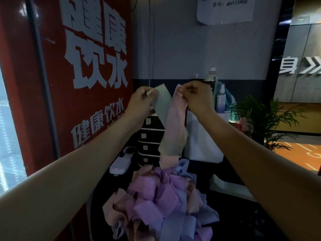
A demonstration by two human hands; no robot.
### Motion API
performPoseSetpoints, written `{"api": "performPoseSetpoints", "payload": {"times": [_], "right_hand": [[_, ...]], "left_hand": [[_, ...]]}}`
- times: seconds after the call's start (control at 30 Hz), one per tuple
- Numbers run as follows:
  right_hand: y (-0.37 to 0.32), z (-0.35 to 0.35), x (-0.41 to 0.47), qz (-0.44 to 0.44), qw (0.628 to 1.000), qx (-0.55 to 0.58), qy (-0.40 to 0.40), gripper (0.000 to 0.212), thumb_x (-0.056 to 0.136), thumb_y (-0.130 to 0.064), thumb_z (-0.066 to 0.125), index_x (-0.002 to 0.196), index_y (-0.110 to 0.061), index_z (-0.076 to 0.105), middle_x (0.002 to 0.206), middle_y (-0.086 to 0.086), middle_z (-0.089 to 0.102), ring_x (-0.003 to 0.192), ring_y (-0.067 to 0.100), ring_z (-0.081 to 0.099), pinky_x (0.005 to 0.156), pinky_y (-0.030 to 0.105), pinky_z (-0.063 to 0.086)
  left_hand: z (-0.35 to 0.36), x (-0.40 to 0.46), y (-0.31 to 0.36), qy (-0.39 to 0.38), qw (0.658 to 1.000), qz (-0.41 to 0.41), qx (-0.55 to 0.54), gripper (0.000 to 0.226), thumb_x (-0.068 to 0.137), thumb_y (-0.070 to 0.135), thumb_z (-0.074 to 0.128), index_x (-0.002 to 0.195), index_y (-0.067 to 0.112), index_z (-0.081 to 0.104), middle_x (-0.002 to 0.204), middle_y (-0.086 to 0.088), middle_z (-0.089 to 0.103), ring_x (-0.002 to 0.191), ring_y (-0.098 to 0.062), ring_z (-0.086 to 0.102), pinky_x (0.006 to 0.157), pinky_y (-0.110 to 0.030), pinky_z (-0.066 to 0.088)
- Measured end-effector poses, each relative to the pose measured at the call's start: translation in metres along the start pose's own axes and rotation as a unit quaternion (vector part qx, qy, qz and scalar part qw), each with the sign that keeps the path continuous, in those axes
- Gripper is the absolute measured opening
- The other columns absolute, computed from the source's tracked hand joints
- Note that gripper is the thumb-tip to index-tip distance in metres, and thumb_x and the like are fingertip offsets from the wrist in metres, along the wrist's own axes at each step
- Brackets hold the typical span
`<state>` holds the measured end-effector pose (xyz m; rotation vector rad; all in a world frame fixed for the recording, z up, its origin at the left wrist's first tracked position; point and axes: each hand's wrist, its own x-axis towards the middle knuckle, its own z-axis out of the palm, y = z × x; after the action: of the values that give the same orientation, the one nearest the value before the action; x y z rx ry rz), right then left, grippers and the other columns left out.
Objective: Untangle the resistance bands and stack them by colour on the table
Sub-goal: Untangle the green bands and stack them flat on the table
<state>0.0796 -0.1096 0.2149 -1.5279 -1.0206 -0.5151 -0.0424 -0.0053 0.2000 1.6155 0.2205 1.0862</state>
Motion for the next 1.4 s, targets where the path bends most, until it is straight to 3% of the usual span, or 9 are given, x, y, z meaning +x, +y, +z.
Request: {"api": "performPoseSetpoints", "payload": {"times": [0.17,0.33,0.47,0.67,0.87,0.97,1.1,1.23,1.4], "right_hand": [[0.022,-0.010,-0.030,0.013,0.999,-0.004,-0.044,0.013,0.087,-0.016,0.062,0.087,-0.005,0.069,0.085,0.007,0.069,0.078,0.015,0.064,0.077,0.023,0.049],[0.056,-0.020,-0.070,0.063,0.990,-0.030,-0.124,0.013,0.088,-0.016,0.061,0.077,-0.016,0.067,0.070,-0.007,0.062,0.065,0.003,0.054,0.057,0.002,0.038],[0.075,-0.025,-0.088,0.059,0.985,-0.059,-0.152,0.016,0.089,-0.014,0.061,0.087,-0.002,0.071,0.080,0.005,0.066,0.066,0.007,0.054,0.056,0.004,0.037],[0.072,-0.018,-0.093,0.054,0.982,-0.043,-0.177,0.023,0.090,-0.018,0.060,0.079,0.000,0.068,0.065,-0.003,0.061,0.055,-0.005,0.053,0.053,0.004,0.038],[0.072,-0.001,-0.095,0.069,0.978,-0.021,-0.194,0.027,0.089,-0.021,0.061,0.069,-0.003,0.063,0.064,0.004,0.060,0.064,0.012,0.053,0.058,0.016,0.040],[0.071,0.010,-0.102,0.082,0.971,0.016,-0.224,0.029,0.086,-0.024,0.065,0.070,0.000,0.067,0.062,0.010,0.058,0.060,0.016,0.050,0.056,0.022,0.039],[0.070,0.022,-0.109,0.081,0.961,0.018,-0.262,0.030,0.082,-0.027,0.069,0.057,-0.015,0.060,0.054,0.001,0.053,0.051,0.005,0.045,0.052,0.017,0.036],[0.075,0.017,-0.107,0.110,0.945,0.007,-0.308,0.036,0.078,-0.029,0.073,0.067,0.004,0.064,0.058,0.004,0.051,0.053,0.008,0.044,0.053,0.019,0.034],[0.076,0.007,-0.107,0.082,0.915,-0.015,-0.394,0.017,0.078,-0.013,0.073,0.090,-0.001,0.069,0.082,0.009,0.065,0.068,0.008,0.053,0.063,0.011,0.043]], "left_hand": [[0.017,-0.022,-0.024,-0.018,0.999,-0.031,0.003,0.011,0.096,0.021,0.049,0.102,0.012,0.052,0.097,-0.003,0.057,0.088,-0.015,0.059,0.069,-0.026,0.056],[0.016,-0.044,-0.059,-0.025,0.995,-0.090,0.046,0.005,0.092,0.017,0.058,0.087,0.016,0.057,0.095,-0.006,0.062,0.090,-0.018,0.060,0.081,-0.035,0.053],[0.011,-0.056,-0.082,-0.029,0.982,-0.081,0.169,0.010,0.088,0.021,0.064,0.080,0.018,0.058,0.083,-0.003,0.059,0.075,-0.012,0.053,0.069,-0.023,0.045],[0.013,-0.068,-0.096,-0.076,0.976,-0.052,0.199,0.006,0.087,0.018,0.065,0.083,0.014,0.062,0.074,0.002,0.058,0.067,-0.007,0.054,0.057,-0.007,0.043],[0.013,-0.078,-0.108,-0.112,0.981,-0.141,0.073,0.037,0.093,0.042,0.048,0.095,0.009,0.065,0.093,-0.007,0.068,0.088,-0.016,0.065,0.085,-0.028,0.052],[0.009,-0.086,-0.115,-0.108,0.980,-0.159,0.056,0.044,0.075,0.054,0.066,0.087,0.012,0.066,0.081,0.001,0.068,0.081,-0.015,0.064,0.081,-0.031,0.050],[0.009,-0.096,-0.127,-0.098,0.977,-0.118,0.148,0.017,0.082,0.030,0.069,0.088,0.015,0.063,0.080,-0.001,0.064,0.073,-0.011,0.061,0.066,-0.025,0.049],[0.001,-0.100,-0.132,-0.105,0.980,-0.119,0.115,0.010,0.087,0.014,0.063,0.078,0.014,0.061,0.070,-0.001,0.059,0.053,0.001,0.053,0.052,-0.014,0.042],[-0.009,-0.099,-0.139,-0.117,0.975,-0.175,0.070,0.010,0.089,0.015,0.060,0.085,0.008,0.065,0.083,-0.014,0.063,0.074,-0.022,0.056,0.068,-0.033,0.044]]}}
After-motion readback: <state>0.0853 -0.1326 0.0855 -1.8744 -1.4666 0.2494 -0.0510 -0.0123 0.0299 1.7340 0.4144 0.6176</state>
